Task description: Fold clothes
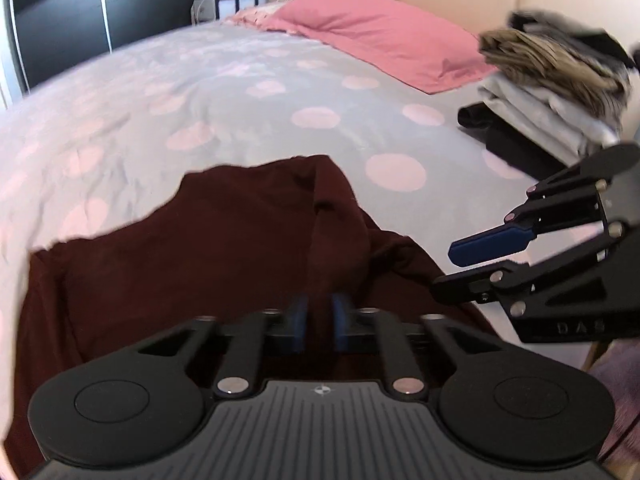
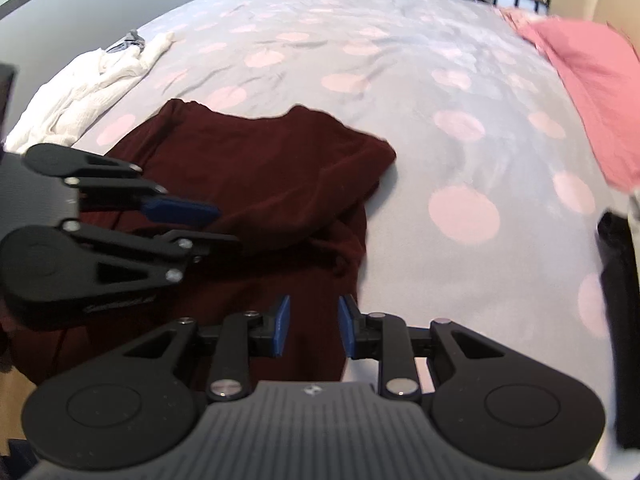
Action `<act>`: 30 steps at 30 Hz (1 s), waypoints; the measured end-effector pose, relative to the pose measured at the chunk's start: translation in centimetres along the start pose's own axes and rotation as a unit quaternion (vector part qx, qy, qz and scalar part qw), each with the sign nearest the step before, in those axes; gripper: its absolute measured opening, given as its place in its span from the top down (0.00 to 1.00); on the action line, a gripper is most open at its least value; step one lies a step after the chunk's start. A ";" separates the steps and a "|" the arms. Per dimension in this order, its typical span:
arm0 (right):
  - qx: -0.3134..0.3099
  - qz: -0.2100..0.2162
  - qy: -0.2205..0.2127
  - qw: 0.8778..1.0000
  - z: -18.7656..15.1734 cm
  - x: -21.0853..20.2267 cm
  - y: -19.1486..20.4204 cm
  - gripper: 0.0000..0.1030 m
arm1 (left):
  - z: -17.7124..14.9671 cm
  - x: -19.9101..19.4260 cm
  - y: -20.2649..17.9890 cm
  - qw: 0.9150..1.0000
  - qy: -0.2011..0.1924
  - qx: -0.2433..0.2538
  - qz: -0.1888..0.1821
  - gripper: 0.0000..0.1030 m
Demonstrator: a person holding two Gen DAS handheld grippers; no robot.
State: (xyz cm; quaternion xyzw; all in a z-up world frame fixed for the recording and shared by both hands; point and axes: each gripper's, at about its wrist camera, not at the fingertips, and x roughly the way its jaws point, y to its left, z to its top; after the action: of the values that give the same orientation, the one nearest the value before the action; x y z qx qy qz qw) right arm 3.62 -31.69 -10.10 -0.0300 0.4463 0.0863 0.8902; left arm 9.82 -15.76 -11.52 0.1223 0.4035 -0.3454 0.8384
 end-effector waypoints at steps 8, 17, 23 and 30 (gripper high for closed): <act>-0.088 -0.031 -0.033 0.995 1.0 2.1 0.9 0.71 | -0.3 0.5 8.8 0.958 -0.003 -0.253 -0.138 0.96; -0.064 -0.070 0.000 0.995 2.2 4.2 0.0 0.91 | -1.9 0.7 13.8 0.941 0.001 -0.332 -0.070 0.96; -0.007 -0.076 0.016 0.997 2.4 4.2 -1.5 0.91 | 0.8 -0.6 12.4 0.961 -0.019 -0.274 -0.043 0.94; 0.075 -0.074 0.033 0.994 2.1 4.6 -3.5 0.91 | 6.2 0.8 5.8 0.991 -0.039 -0.119 -0.040 0.59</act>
State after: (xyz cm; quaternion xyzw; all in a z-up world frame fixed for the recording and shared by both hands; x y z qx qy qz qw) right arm 8.58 -34.23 -12.58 0.0007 0.4774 -0.0148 0.8786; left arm 17.75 -14.90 -8.61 -0.0078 0.4137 -0.3322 0.8476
